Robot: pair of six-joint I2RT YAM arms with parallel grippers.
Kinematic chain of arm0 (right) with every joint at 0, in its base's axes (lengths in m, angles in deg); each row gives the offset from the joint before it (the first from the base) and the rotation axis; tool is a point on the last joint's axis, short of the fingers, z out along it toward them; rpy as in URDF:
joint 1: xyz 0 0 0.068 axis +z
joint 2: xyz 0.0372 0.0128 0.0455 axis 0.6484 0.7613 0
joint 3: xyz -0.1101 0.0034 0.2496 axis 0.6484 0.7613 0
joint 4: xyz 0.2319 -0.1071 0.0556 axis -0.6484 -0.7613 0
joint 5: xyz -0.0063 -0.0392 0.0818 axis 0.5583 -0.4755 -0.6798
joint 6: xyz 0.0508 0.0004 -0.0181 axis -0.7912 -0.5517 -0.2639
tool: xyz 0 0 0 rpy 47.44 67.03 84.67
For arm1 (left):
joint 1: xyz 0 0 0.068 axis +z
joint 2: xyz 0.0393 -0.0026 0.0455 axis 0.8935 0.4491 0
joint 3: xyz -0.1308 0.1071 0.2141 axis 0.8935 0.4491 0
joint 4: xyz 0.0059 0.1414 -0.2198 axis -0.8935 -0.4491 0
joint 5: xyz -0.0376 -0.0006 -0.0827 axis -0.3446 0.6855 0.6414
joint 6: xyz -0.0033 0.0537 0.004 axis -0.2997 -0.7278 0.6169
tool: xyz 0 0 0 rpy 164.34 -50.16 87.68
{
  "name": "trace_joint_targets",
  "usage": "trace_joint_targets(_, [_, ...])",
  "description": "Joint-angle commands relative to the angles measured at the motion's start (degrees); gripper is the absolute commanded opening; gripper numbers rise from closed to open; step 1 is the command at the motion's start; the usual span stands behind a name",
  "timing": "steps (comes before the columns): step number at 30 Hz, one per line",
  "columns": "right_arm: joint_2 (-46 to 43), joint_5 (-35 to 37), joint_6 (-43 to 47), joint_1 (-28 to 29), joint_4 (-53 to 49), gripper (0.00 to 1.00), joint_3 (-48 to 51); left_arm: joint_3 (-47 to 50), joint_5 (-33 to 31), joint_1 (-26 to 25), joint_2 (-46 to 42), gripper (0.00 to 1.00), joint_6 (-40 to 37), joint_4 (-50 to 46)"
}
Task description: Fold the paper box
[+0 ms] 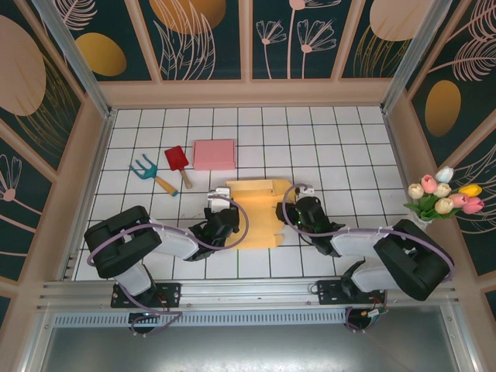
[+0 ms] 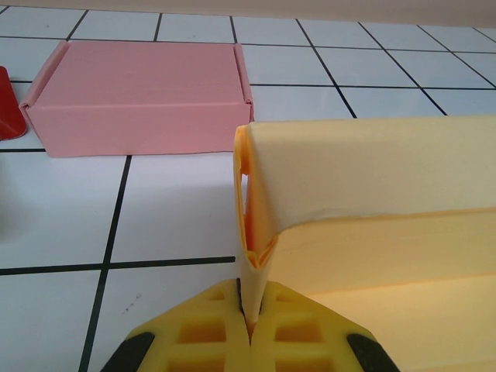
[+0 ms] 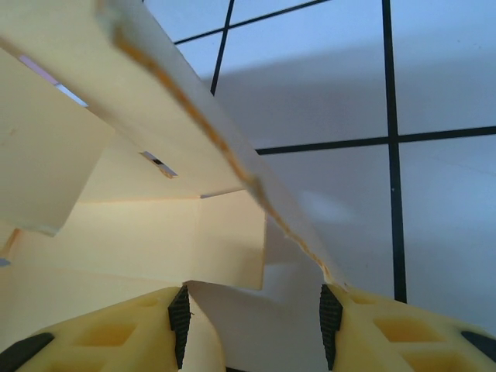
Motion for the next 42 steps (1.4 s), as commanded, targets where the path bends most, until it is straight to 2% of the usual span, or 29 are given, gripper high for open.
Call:
trace_joint_targets(1, [1.64, -4.36, -0.35, -1.25, 6.62, 0.51, -0.12, -0.90, 0.80, -0.41, -0.17, 0.00, 0.57, 0.08])
trace_joint_targets(12, [7.71, -7.53, 2.06, -1.91, 13.46, 0.50, -1.91, -0.78, 1.96, -0.46, -0.69, 0.00, 0.31, -0.09])
trace_joint_targets(20, [3.57, -3.98, 4.57, -1.36, 16.72, 0.50, 0.68, -0.90, 2.31, -0.43, -0.62, 0.00, 0.78, -0.27])
trace_joint_targets(25, [1.87, -7.40, 5.81, -1.21, 17.72, 0.50, 1.45, -1.15, 2.67, -0.45, -0.60, 0.00, 1.10, -0.70])
trace_joint_targets(32, [2.45, -8.92, 6.60, 2.81, 16.47, 0.49, 0.02, -1.91, 3.31, -0.42, -0.36, 0.00, 1.55, -0.95])
trace_joint_targets(42, [10.66, -6.74, 6.35, 6.23, 16.36, 0.50, -3.58, -1.54, 3.77, -0.47, -0.43, 0.00, 1.99, -0.44])
